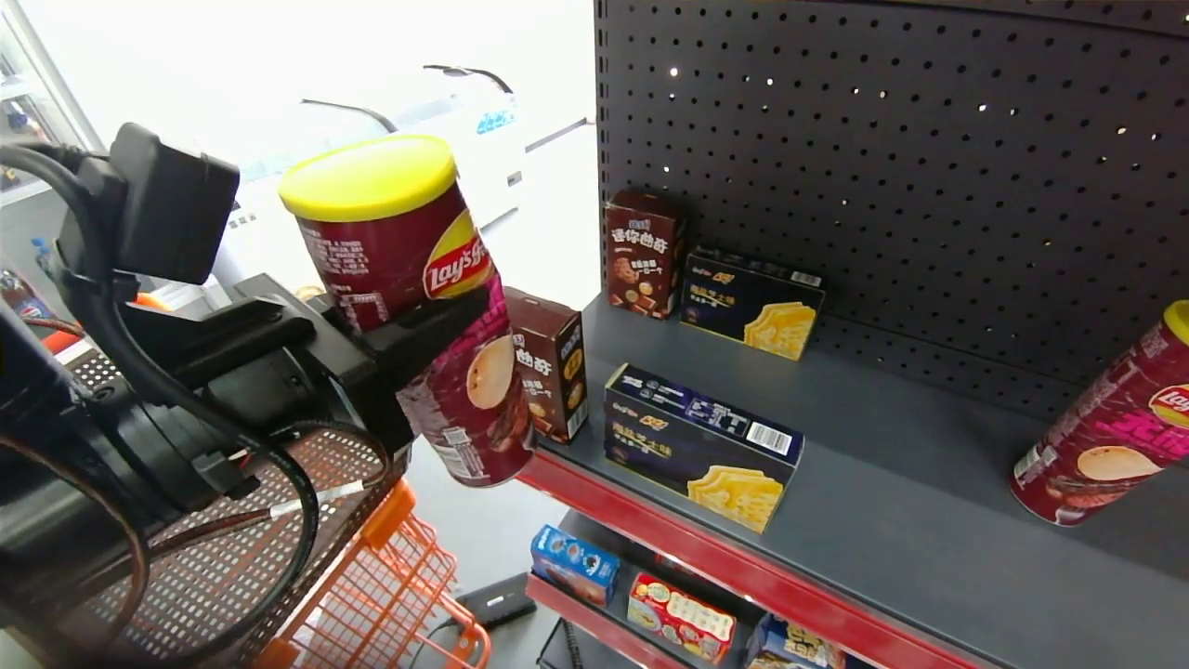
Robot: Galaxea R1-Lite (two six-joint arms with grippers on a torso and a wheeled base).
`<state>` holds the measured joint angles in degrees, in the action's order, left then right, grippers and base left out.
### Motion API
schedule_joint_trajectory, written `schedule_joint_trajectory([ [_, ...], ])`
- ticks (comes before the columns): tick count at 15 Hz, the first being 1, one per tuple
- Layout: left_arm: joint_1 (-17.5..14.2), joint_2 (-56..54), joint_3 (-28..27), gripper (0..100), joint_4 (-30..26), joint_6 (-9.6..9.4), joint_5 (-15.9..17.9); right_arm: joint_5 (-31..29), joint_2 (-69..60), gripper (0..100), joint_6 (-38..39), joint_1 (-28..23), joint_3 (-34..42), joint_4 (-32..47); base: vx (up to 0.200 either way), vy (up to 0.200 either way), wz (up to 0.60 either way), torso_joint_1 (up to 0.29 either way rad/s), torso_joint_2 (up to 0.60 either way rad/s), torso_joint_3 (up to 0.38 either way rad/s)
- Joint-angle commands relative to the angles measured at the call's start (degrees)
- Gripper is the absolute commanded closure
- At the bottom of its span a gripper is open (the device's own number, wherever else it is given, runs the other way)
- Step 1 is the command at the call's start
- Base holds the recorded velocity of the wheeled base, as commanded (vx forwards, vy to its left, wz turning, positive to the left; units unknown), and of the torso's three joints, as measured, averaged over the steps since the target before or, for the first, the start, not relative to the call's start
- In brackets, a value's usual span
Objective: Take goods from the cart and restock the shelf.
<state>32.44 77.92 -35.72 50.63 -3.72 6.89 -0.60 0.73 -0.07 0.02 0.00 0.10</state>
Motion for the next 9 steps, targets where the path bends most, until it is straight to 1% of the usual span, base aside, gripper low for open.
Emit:
schedule_joint_trajectory([
  [1,3.2,-1.1,-1.1,100,-2.0,0.38,0.7,0.0,0.0,0,0.0,0.1,0.0,0.0,0.000,0.000,0.00,0.000,0.00,0.000],
  [2,5.1,-1.8,-1.9,100,-3.2,0.38,2.1,0.0,0.0,0,0.0,0.1,0.0,0.0,0.000,0.000,0.00,0.000,0.00,0.000],
  [4,7.2,-1.2,-2.8,100,-5.0,0.38,3.2,0.0,0.0,0,0.0,0.1,0.0,0.0,0.000,0.000,0.00,0.000,0.00,0.000],
  [6,8.4,1.0,-3.8,100,-5.1,0.38,3.2,0.0,0.1,0,0.0,0.1,0.0,0.0,0.000,0.000,0.00,0.000,0.00,0.000],
  [8,8.5,2.5,-4.3,100,-5.3,0.38,3.6,0.0,0.1,0,0.0,0.1,0.0,0.0,0.000,0.000,0.00,0.000,0.00,0.000],
  [9,8.4,3.1,-4.3,100,-5.4,0.47,5.9,0.0,0.0,0,0.0,0.1,0.0,0.0,0.000,0.000,0.00,0.000,0.00,0.000],
])
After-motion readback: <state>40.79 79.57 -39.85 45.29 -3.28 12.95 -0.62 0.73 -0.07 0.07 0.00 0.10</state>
